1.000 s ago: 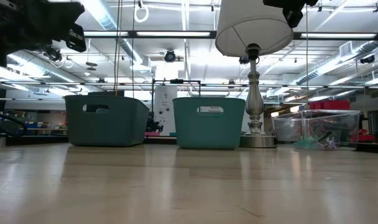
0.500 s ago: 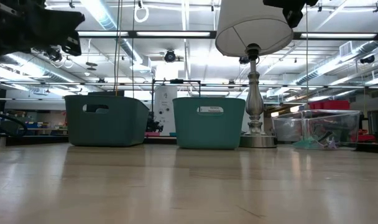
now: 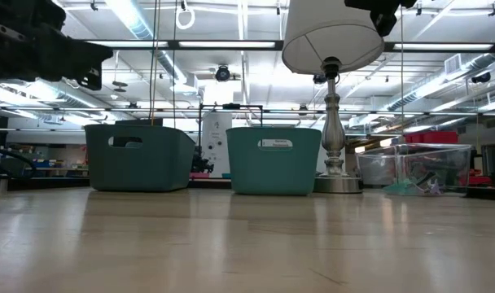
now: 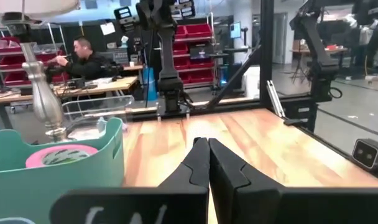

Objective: Pick and place Stapler, Stapler remover, tape
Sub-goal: Return to Home Position

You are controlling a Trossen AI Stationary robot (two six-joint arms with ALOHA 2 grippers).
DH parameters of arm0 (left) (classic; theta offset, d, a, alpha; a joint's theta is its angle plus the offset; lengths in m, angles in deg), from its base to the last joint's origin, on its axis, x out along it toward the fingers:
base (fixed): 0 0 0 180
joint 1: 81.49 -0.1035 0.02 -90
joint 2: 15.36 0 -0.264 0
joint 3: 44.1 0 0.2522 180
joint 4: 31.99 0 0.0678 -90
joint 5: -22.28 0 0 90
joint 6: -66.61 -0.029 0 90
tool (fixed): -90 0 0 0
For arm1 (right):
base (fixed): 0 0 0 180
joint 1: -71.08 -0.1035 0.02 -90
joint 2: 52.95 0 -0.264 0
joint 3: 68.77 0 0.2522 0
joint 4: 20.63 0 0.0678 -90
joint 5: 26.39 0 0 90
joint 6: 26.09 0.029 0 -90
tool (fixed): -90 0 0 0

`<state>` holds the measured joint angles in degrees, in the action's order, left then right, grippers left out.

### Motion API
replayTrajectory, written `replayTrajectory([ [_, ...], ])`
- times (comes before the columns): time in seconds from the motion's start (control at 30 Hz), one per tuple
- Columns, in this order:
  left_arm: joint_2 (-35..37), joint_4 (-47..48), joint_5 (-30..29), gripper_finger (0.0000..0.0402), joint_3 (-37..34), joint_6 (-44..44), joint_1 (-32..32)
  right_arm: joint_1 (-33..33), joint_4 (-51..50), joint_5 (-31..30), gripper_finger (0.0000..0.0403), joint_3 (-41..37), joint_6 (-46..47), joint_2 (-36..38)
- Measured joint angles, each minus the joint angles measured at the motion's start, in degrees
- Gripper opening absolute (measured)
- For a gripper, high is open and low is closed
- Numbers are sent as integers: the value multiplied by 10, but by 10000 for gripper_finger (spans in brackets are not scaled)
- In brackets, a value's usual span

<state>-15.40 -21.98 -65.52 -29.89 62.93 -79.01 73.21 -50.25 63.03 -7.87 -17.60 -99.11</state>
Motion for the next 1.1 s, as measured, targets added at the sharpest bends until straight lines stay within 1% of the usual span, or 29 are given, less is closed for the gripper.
replayTrajectory([
  [0.27, 0, 14, 38, 0, 0, -11, 0, 0, 0, 0, 20, 0, 0, 0],
  [0.47, 0, 20, 34, 0, 0, -15, 0, 0, 0, 0, 20, 0, 0, 0],
  [0.53, 0, 24, 22, 1, 0, -12, 0, 0, 0, 0, 20, 0, 0, 0],
  [0.63, -3, 28, 6, 10, 0, 8, 0, 0, 0, 0, 20, 0, 0, 0],
  [0.8, -3, 29, 7, 28, 0, 94, 0, 0, 0, 0, 20, 0, 0, 0],
  [0.87, -3, 29, 6, 31, 0, 107, 0, 0, 0, 0, 20, 0, 0, 0],
  [1.1, -3, 30, 6, 26, 0, 32, 0, 0, 0, 0, 20, 0, 0, 0],
])
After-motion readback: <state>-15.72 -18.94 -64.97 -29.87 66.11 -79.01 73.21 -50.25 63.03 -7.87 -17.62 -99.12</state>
